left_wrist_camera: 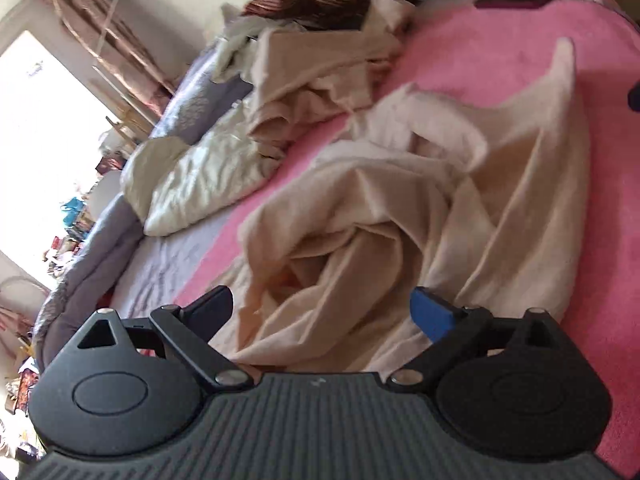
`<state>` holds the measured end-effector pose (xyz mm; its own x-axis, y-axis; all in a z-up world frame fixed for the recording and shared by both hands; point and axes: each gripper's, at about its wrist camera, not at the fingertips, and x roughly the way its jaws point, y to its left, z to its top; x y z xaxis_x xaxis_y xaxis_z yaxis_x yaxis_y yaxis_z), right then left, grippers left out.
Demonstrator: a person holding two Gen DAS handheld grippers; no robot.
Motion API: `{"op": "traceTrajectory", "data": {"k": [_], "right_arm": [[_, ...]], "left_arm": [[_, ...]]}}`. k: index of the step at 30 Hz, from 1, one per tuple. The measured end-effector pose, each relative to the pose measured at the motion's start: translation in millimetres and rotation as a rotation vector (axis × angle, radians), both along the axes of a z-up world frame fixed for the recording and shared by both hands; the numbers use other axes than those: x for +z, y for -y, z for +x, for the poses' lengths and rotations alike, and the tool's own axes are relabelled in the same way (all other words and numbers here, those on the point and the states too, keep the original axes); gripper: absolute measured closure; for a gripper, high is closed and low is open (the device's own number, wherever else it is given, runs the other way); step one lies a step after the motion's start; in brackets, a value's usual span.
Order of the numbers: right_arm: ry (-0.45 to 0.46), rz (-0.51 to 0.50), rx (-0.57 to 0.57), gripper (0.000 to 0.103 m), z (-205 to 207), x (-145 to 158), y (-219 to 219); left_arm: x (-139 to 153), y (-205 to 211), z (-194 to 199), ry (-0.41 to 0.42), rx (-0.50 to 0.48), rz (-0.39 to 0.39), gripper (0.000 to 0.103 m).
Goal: Fold clothes
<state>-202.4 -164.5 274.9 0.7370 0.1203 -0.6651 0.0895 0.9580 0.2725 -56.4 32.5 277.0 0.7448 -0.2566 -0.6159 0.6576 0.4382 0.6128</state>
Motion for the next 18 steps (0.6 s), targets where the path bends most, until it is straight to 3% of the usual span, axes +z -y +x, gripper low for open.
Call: {"op": "traceTrajectory", "data": {"k": [3, 5, 7, 10, 11, 12, 13, 15, 18], "right_arm": [[0.006, 0.009, 0.002, 0.035, 0.1, -2.2, 0.7], [0.012, 0.002, 0.008, 0.033, -0.1, -3.1, -0.9], [0.017, 0.002, 0.013, 0.032, -0.9, -3.2, -1.1], [0.029, 0.021, 0.012, 0.032, -3.0, -2.3, 2.1], [0.034, 0.032, 0.010, 0.033, -3.6, -2.0, 3.7], [0.039, 0.042, 0.007, 0.033, -4.0, -1.8, 4.9], [0.046, 0.049, 0.003, 0.033, -4.6, -1.1, 5.9], [0.064, 0.063, -0.004, 0.033, -6.5, 1.2, 7.8], [0.110, 0.049, -0.001, 0.033, -9.4, 9.3, 8.7]], "left_arm": [[0.5, 10.2, 12.9, 0.008, 0.015, 0.012, 0.005], [1.8, 15.3, 32.3, -0.060, 0.074, -0.024, 0.007], [-1.9, 15.9, 44.4, -0.132, 0.114, -0.064, 0.018], [-7.0, 21.3, 34.9, -0.118, 0.099, -0.065, 0.044], [-8.7, 23.0, 27.4, -0.102, 0.085, -0.052, 0.056], [-11.0, 24.7, 21.7, -0.082, 0.080, -0.039, 0.074], [-10.6, 23.6, 19.1, -0.074, 0.095, -0.050, 0.083], [-7.7, 19.5, 16.0, -0.069, 0.141, -0.090, 0.089], [14.1, -2.9, 24.1, -0.098, 0.267, -0.246, 0.094]]}}
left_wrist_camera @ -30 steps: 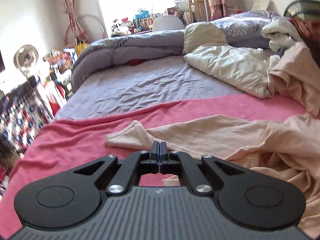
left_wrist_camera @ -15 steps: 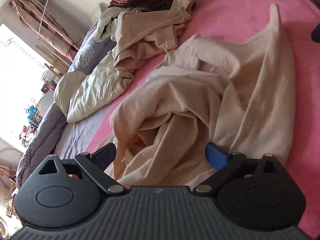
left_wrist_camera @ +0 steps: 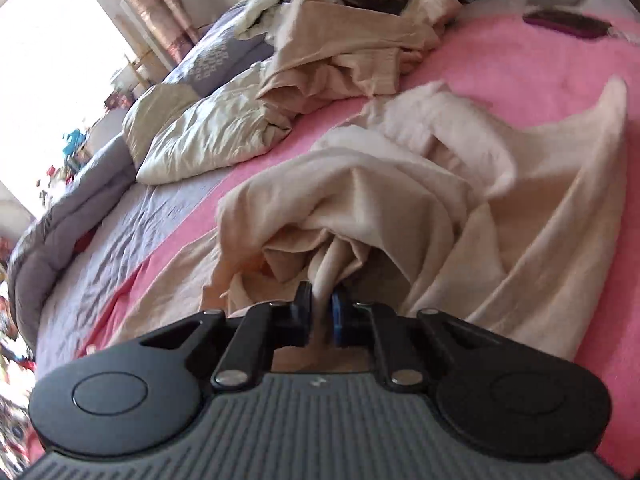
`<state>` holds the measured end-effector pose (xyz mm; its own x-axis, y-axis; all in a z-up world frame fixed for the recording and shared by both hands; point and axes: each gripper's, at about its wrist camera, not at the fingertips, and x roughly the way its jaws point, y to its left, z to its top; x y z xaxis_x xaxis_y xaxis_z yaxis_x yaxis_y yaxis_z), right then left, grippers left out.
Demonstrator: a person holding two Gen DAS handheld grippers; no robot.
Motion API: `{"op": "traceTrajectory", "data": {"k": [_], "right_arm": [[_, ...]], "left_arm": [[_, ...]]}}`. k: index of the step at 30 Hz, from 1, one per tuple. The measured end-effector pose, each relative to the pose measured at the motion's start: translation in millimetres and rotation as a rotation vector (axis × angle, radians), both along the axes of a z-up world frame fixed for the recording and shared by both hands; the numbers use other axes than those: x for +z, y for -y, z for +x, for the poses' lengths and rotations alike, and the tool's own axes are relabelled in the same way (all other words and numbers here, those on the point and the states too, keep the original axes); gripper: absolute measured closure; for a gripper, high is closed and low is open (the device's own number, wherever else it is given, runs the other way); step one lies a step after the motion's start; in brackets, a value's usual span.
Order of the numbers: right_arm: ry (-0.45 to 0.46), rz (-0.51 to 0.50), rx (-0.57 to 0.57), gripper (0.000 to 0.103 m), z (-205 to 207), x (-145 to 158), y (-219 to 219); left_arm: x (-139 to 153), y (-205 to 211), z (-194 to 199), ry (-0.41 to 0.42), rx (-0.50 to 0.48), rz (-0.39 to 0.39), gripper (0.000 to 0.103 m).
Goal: Fold clothes
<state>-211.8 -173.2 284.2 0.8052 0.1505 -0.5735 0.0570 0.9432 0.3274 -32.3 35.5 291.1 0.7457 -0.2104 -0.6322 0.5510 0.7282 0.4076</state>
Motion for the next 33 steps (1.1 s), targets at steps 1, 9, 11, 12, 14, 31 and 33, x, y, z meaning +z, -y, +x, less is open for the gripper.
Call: {"op": "traceTrajectory", "data": {"k": [1, 9, 11, 12, 14, 31, 33], "right_arm": [[0.013, -0.016, -0.001, 0.033, -0.4, 3.1, -0.2], [0.078, -0.363, 0.156, 0.033, 11.4, 18.2, -26.9], [0.106, -0.498, 0.248, 0.032, 18.4, 20.8, -42.1], [0.121, -0.547, 0.304, 0.031, 23.2, 21.0, -51.3], [0.141, -0.638, 0.414, 0.025, 36.7, 20.4, -69.9], [-0.097, -0.424, 0.961, 0.094, 13.5, 34.9, -140.2], [-0.134, -0.369, 1.026, 0.091, 14.4, 36.3, -140.9]], "left_arm": [[8.6, -9.6, 3.5, 0.006, 0.060, -0.047, 0.096], [63.3, -135.7, 9.9, 0.118, 0.501, -0.326, 0.099], [76.6, -172.1, 4.8, 0.142, 0.573, -0.389, 0.099], [82.0, -185.5, 0.1, 0.152, 0.599, -0.402, 0.099], [91.9, -210.2, -11.5, 0.175, 0.646, -0.412, 0.099], [94.6, -310.3, -197.9, 0.211, 0.967, -0.479, 0.096], [70.3, -328.0, -211.9, 0.077, 1.034, -0.448, 0.082]]}}
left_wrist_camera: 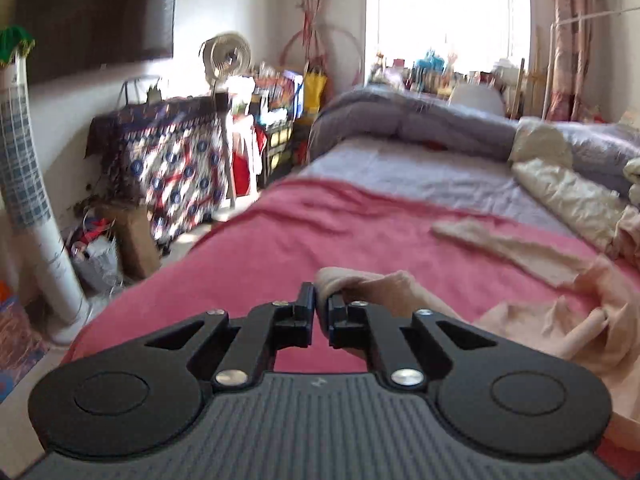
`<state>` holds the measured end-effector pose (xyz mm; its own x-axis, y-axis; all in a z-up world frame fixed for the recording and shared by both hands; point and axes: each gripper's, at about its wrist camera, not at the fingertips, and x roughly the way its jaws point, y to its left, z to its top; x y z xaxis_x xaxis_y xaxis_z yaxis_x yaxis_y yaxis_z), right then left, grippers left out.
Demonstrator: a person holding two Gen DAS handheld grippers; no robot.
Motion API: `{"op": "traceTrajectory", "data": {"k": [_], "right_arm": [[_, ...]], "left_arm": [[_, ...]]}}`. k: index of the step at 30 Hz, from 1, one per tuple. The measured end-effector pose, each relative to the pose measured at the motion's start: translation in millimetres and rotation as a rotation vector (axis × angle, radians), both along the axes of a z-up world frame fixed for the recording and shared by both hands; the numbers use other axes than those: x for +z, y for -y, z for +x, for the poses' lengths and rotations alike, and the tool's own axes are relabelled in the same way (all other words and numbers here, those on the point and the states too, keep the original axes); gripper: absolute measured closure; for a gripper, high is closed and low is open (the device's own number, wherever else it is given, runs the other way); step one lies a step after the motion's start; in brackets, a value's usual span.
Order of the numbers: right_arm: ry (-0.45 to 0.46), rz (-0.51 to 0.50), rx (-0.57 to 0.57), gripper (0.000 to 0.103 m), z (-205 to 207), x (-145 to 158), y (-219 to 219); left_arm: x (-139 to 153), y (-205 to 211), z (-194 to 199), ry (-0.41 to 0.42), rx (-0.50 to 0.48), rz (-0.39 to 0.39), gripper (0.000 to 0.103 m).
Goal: Fold clothes
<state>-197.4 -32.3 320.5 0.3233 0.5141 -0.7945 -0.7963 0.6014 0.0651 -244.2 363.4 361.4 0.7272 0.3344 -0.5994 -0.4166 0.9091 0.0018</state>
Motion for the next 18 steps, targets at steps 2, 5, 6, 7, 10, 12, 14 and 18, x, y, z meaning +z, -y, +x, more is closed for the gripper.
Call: {"op": "traceTrajectory", "data": {"k": [2, 5, 6, 7, 10, 12, 14, 18], "right_arm": [[-0.056, 0.040, 0.022, 0.084, 7.4, 4.7, 3.4], [-0.028, 0.115, -0.030, 0.036, 30.0, 26.0, 21.4], [0.035, 0.119, -0.078, 0.027, 41.4, 33.5, 31.3], [0.103, 0.117, -0.134, 0.015, 54.3, 40.3, 41.9], [0.260, 0.059, -0.378, 0.012, 113.0, 41.8, 82.1], [0.295, -0.012, -0.553, 0.013, 159.6, 21.4, 111.8], [0.274, -0.089, -0.688, 0.013, 205.1, -7.7, 138.7], [0.114, -0.062, -0.792, 0.020, 251.6, -57.2, 158.9]], "left_arm": [[-22.8, -11.3, -13.7, -0.110, 0.028, -0.032, 0.079], [-28.2, -19.1, -38.9, -0.116, 0.088, -0.028, 0.049], [-25.3, -21.1, -45.7, -0.101, 0.117, -0.024, 0.042], [-23.4, -23.0, -49.9, -0.099, 0.132, -0.030, 0.030], [-21.9, -25.2, -55.6, -0.116, 0.131, -0.040, 0.028], [-20.2, -20.6, -54.7, -0.128, 0.128, -0.012, 0.028], [-16.0, -16.6, -52.9, -0.136, 0.126, 0.004, 0.028], [-13.4, -12.7, -47.7, -0.170, 0.109, 0.026, 0.028]]}}
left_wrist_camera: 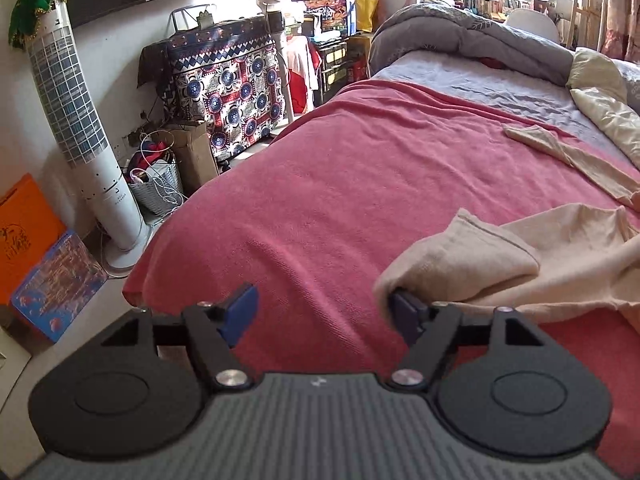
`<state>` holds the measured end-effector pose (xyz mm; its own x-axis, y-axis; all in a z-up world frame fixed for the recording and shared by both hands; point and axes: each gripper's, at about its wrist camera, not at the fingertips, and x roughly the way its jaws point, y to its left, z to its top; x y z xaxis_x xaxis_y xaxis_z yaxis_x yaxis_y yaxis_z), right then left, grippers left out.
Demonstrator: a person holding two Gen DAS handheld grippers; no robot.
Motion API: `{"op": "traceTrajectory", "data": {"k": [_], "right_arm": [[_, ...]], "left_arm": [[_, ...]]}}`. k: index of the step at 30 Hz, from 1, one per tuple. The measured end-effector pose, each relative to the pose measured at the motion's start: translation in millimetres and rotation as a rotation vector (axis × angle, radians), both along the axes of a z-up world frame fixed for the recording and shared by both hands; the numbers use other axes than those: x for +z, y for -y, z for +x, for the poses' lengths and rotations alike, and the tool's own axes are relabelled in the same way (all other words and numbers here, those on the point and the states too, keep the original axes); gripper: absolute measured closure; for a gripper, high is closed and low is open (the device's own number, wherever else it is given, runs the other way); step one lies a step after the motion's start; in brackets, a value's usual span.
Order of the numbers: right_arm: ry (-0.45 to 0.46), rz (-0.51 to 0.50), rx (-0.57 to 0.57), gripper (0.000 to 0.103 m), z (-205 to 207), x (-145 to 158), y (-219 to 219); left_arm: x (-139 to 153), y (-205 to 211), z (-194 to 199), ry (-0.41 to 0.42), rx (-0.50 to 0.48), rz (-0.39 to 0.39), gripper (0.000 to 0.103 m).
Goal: Fold clothes
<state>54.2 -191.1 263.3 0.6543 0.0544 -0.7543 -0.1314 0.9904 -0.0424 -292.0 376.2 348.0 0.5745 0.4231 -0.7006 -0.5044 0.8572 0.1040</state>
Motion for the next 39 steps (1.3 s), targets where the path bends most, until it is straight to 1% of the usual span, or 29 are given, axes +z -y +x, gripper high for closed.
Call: {"op": "traceTrajectory", "data": {"k": [1, 2, 3, 4, 5, 8, 9, 11, 13, 15, 17, 20, 21, 22, 23, 24, 25, 26, 27, 28, 30, 32, 34, 35, 37, 39], "right_arm": [[-0.006, 0.049, -0.012, 0.038, 2.9, -8.1, 2.1], [0.001, 0.102, -0.027, 0.075, 1.0, -10.3, 2.5], [0.012, 0.135, -0.044, 0.092, -4.8, -8.3, 2.0], [0.023, 0.156, -0.051, 0.095, -11.4, -4.1, 0.9], [0.043, 0.153, -0.059, 0.095, -18.1, 1.1, -0.6], [0.148, 0.111, -0.105, 0.095, -46.2, 32.5, 4.7], [0.181, 0.106, -0.129, 0.095, -57.3, 46.6, 11.8], [0.242, 0.056, -0.182, 0.095, -81.7, 68.4, 28.7], [0.263, -0.012, -0.211, 0.095, -102.7, 81.0, 42.6], [0.238, -0.075, -0.242, 0.095, -120.5, 84.0, 59.0], [0.164, -0.108, -0.262, 0.095, -131.3, 74.1, 69.4], [0.001, -0.193, -0.248, 0.094, -139.1, 39.8, 70.2], [-0.039, -0.214, -0.243, 0.092, -139.3, 31.5, 68.2], [-0.071, -0.236, -0.239, 0.086, -139.3, 24.1, 65.7], [-0.071, -0.264, -0.241, 0.078, -140.3, 23.1, 62.7], [-0.045, -0.294, -0.248, 0.075, -141.1, 27.4, 58.7], [-0.001, -0.323, -0.251, 0.066, -139.5, 36.6, 51.3], [0.047, -0.351, -0.251, 0.055, -137.2, 47.3, 42.9], [0.103, -0.366, -0.221, 0.049, -132.9, 58.8, 30.3], [0.162, -0.375, -0.179, 0.042, -127.8, 70.7, 16.1], [0.268, -0.377, -0.020, 0.037, -113.2, 91.0, -27.4], [0.321, -0.323, 0.196, 0.032, -95.1, 95.3, -89.2], [0.335, -0.230, 0.408, 0.030, -75.3, 90.2, -155.8], [0.327, -0.206, 0.485, 0.029, -64.2, 83.0, -190.7], [0.308, -0.180, 0.611, 0.029, -42.4, 67.3, -257.6], [0.274, -0.185, 0.653, 0.029, -17.3, 49.3, -322.8]], "left_arm": [[0.7, 0.7, 2.2, -0.003, -0.002, 0.005, 0.028], [1.3, 1.4, 3.7, -0.004, -0.003, 0.009, 0.028], [1.5, 2.1, 5.5, -0.007, -0.003, 0.016, 0.028], [0.8, 2.4, 8.0, -0.012, -0.001, 0.020, 0.028], [-0.2, 2.8, 10.7, -0.019, 0.001, 0.024, 0.028], [-5.0, 3.4, 17.0, -0.035, 0.002, 0.038, 0.028], [-6.5, 3.6, 18.5, -0.038, 0.001, 0.042, 0.028], [-9.0, 1.9, 18.6, -0.035, -0.005, 0.029, 0.028], [-11.5, 0.0, 18.2, -0.031, -0.011, 0.014, 0.028], [-14.0, -1.5, 15.9, -0.031, -0.021, -0.001, 0.026], [-16.4, -2.0, 10.2, -0.039, -0.037, -0.015, 0.023], [-18.6, -1.9, -3.5, -0.055, -0.065, -0.029, 0.019], [-18.0, -2.1, -9.3, -0.058, -0.072, -0.041, 0.014], [-17.0, -3.6, -15.7, -0.059, -0.079, -0.064, 0.012], [-15.4, -6.9, -23.1, -0.057, -0.082, -0.099, 0.011], [-13.7, -11.3, -29.2, -0.047, -0.083, -0.145, 0.011], [-12.0, -15.8, -34.6, -0.035, -0.083, -0.193, 0.011], [-10.6, -20.9, -38.6, -0.019, -0.077, -0.238, 0.011], [-9.3, -26.1, -42.0, -0.002, -0.068, -0.281, 0.011], [-8.7, -28.6, -43.5, 0.010, -0.063, -0.303, 0.011], [-10.2, -25.0, -41.1, 0.004, -0.062, -0.281, 0.011], [-12.4, -19.1, -37.5, -0.007, -0.065, -0.247, 0.012], [-14.8, -10.6, -33.6, -0.017, -0.077, -0.206, 0.012], [-15.3, -7.2, -32.5, -0.020, -0.084, -0.187, 0.012], [-15.6, -2.7, -31.4, -0.022, -0.095, -0.156, 0.012], [-15.4, -3.7, -32.6, -0.018, -0.102, -0.157, 0.012]]}}
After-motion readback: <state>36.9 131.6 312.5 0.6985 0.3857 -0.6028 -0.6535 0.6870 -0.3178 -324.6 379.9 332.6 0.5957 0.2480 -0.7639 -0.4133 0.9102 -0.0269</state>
